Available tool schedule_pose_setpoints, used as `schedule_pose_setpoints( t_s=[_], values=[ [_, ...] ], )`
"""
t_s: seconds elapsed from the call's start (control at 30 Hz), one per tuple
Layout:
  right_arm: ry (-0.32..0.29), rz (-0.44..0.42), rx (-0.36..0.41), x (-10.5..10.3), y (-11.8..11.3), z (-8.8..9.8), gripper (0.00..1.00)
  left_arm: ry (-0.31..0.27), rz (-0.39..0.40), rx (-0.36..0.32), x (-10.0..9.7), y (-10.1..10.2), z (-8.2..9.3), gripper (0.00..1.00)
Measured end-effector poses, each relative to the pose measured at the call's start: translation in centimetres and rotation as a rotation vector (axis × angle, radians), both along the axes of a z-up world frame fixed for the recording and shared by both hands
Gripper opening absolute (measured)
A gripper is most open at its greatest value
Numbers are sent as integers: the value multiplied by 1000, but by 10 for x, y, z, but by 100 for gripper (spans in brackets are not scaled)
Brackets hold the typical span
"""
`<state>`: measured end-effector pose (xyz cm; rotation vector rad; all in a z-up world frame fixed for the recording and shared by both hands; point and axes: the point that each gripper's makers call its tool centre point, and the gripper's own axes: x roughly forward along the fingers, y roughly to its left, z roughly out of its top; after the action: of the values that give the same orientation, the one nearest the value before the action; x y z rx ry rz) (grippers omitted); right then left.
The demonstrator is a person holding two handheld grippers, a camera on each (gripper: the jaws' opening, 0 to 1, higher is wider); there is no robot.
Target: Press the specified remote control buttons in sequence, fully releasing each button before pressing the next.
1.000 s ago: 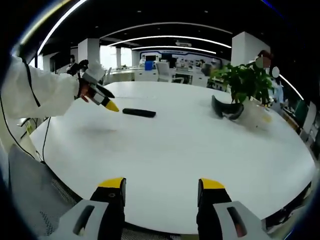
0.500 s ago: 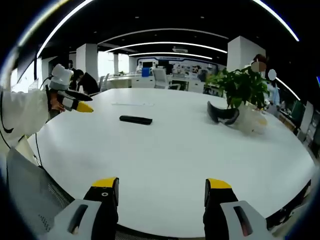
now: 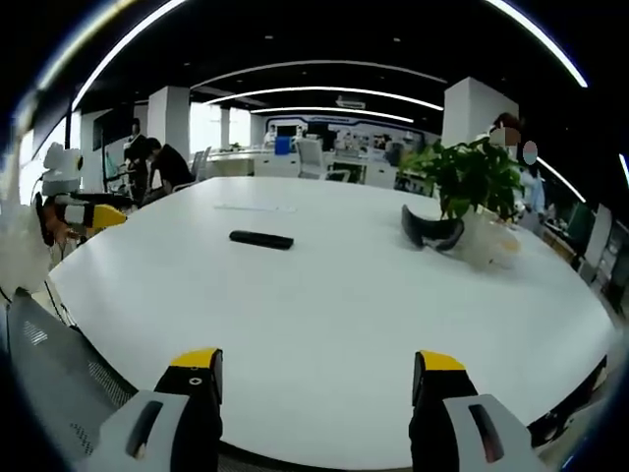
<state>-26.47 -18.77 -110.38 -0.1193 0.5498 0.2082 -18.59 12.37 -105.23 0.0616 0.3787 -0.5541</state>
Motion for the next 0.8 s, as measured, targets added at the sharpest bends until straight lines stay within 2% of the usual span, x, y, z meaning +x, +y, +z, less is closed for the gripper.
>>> schedule_pose_setpoints(
  t_s=[0.13, 0.2, 0.3, 0.33, 0.43, 0.47, 0.5, 0.57, 0.73, 0.77, 0.8],
  values=[
    [-7, -14, -12, 1, -3, 1, 82, 3, 73, -51, -21, 8, -2, 100],
    [-13, -17, -8, 1, -3, 3, 84, -23, 107, -77, -28, 8, 0, 100],
    [-2, -10, -20, 1, -2, 0, 84, -13, 101, 2, -37, 8, -12, 99],
    [2, -8, -19, 0, -1, 0, 84, -20, 103, 9, -38, 6, -13, 98],
    [0, -18, -31, 1, -4, 0, 86, -30, 122, -54, -42, 0, -12, 98],
    [2, -17, -27, 1, -4, 0, 86, -28, 122, -56, -44, -3, -14, 98],
    [6, -16, -24, 0, -4, -1, 86, -32, 112, -36, -46, -5, -15, 99],
    [11, -14, -26, 0, -4, -2, 85, -66, 95, 67, -48, -3, -15, 98],
    [21, -14, -24, -1, -4, -4, 83, -63, 101, 43, -54, -7, -18, 98],
    [23, -15, -24, -1, -4, -4, 82, -65, 101, 59, -52, -7, -20, 98],
    [26, -16, -23, -1, -4, -4, 82, -75, 94, 115, -50, -5, -21, 97]
  ],
)
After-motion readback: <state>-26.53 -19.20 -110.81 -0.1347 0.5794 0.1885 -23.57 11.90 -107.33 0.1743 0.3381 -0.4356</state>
